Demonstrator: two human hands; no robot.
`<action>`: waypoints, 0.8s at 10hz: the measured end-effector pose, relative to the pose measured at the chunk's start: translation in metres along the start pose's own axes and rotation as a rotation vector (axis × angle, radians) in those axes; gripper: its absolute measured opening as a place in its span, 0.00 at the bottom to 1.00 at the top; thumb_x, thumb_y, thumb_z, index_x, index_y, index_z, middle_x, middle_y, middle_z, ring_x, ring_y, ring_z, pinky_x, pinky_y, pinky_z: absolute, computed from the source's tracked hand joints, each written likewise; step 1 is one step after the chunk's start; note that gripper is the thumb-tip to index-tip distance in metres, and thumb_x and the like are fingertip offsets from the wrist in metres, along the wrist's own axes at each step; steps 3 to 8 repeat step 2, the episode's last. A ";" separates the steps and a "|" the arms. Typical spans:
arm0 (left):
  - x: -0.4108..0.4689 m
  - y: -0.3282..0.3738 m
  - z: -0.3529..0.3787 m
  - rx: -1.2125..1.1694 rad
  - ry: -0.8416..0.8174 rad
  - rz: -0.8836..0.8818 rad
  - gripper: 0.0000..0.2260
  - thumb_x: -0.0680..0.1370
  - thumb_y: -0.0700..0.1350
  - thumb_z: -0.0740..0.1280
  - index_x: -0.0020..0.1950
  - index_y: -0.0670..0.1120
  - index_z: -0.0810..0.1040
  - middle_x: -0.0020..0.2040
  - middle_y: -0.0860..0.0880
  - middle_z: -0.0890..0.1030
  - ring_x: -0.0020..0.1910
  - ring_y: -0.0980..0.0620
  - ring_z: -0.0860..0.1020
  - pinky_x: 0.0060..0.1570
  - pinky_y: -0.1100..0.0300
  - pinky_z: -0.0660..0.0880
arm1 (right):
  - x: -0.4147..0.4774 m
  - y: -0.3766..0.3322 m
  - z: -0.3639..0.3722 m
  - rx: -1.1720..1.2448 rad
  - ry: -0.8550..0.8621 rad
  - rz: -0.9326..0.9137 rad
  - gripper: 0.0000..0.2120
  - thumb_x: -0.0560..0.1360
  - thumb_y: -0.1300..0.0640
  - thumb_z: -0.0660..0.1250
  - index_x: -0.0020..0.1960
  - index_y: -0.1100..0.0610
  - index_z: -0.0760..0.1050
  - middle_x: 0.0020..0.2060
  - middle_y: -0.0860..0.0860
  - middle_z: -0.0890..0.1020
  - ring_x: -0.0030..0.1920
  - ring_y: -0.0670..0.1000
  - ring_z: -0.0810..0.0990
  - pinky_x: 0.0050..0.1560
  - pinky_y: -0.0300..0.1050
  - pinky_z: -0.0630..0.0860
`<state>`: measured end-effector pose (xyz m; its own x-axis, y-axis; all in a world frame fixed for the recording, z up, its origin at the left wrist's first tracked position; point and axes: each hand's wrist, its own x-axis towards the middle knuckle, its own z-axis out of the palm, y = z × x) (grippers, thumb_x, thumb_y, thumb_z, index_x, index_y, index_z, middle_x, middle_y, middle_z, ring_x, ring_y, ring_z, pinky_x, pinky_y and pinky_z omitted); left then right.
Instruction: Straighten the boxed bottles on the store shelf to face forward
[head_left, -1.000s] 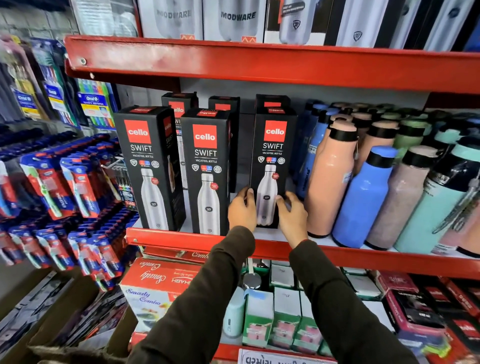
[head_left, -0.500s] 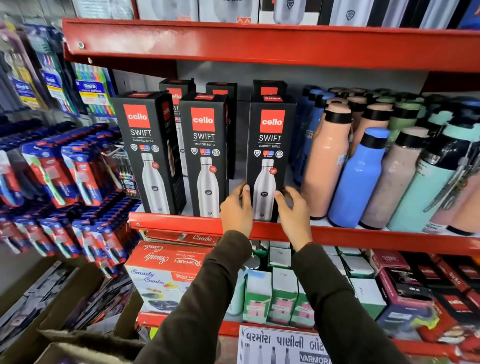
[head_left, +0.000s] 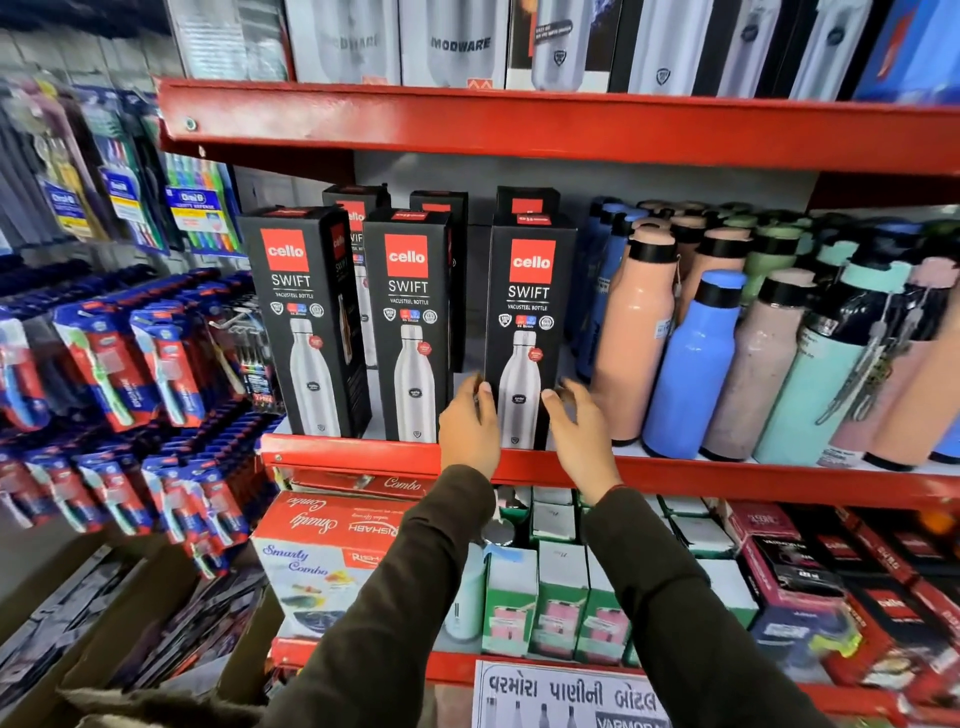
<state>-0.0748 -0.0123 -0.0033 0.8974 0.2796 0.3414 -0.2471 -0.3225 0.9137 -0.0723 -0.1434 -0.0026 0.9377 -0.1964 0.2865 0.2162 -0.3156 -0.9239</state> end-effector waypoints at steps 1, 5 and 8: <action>-0.007 0.007 -0.006 -0.063 0.058 0.189 0.20 0.83 0.46 0.57 0.76 0.46 0.63 0.74 0.47 0.67 0.74 0.53 0.66 0.74 0.60 0.62 | -0.015 -0.026 -0.019 0.140 0.160 -0.155 0.18 0.81 0.55 0.63 0.70 0.56 0.71 0.68 0.51 0.76 0.67 0.45 0.74 0.68 0.35 0.69; -0.002 0.039 -0.018 -0.030 0.166 0.482 0.21 0.83 0.43 0.57 0.77 0.46 0.60 0.76 0.49 0.64 0.77 0.55 0.60 0.77 0.56 0.59 | -0.033 -0.078 -0.064 0.303 0.410 -0.404 0.15 0.79 0.60 0.64 0.65 0.60 0.75 0.62 0.51 0.80 0.61 0.40 0.77 0.63 0.34 0.73; -0.002 0.039 -0.018 -0.030 0.166 0.482 0.21 0.83 0.43 0.57 0.77 0.46 0.60 0.76 0.49 0.64 0.77 0.55 0.60 0.77 0.56 0.59 | -0.033 -0.078 -0.064 0.303 0.410 -0.404 0.15 0.79 0.60 0.64 0.65 0.60 0.75 0.62 0.51 0.80 0.61 0.40 0.77 0.63 0.34 0.73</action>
